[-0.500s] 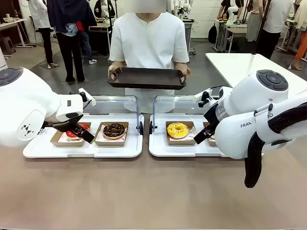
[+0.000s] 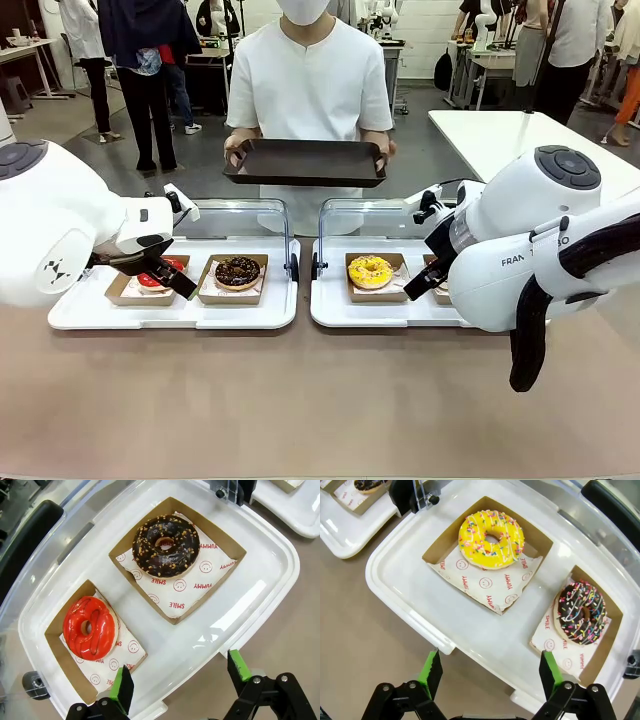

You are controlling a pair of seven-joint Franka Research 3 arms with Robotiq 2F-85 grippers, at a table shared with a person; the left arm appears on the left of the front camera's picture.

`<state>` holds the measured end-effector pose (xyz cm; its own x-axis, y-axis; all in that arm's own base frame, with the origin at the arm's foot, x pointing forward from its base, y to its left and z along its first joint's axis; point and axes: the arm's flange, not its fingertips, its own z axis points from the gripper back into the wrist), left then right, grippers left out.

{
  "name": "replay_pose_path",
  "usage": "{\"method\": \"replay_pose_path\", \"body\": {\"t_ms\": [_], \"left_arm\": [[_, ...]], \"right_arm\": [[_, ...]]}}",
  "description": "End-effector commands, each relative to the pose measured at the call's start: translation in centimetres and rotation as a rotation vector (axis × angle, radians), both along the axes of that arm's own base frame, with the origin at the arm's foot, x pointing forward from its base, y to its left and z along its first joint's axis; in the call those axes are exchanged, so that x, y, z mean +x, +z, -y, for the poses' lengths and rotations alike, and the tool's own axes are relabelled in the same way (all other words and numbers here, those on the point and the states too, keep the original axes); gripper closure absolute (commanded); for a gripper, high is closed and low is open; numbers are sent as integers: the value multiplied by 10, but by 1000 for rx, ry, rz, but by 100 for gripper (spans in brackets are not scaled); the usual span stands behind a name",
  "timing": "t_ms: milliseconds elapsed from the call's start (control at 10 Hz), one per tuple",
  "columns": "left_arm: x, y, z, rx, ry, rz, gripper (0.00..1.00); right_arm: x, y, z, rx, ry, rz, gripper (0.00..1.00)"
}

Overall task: Provide the desired donut to the person.
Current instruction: Pick up and lift the Paper togo box containing the Donut pointed at by the person.

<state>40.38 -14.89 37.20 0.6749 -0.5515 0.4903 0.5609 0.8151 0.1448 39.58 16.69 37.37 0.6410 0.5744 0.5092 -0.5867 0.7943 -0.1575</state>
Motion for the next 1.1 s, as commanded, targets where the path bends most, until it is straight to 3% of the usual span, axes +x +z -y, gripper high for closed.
{"method": "replay_pose_path", "body": {"t_ms": [0, 600, 800, 1000], "left_arm": [[0, 0, 0, 0, 0, 0, 0], [0, 0, 0, 0, 0, 0, 0], [-30, 55, -6, 26, -3, 1, 0], [-48, 118, -16, 58, -14, -14, 0]], "right_arm": [[0, 0, 0, 0, 0, 0, 0], [0, 0, 0, 0, 0, 0, 0], [-31, 64, 2, -15, -43, -32, 0], [-50, 124, 5, -22, -55, -130, 0]]}}
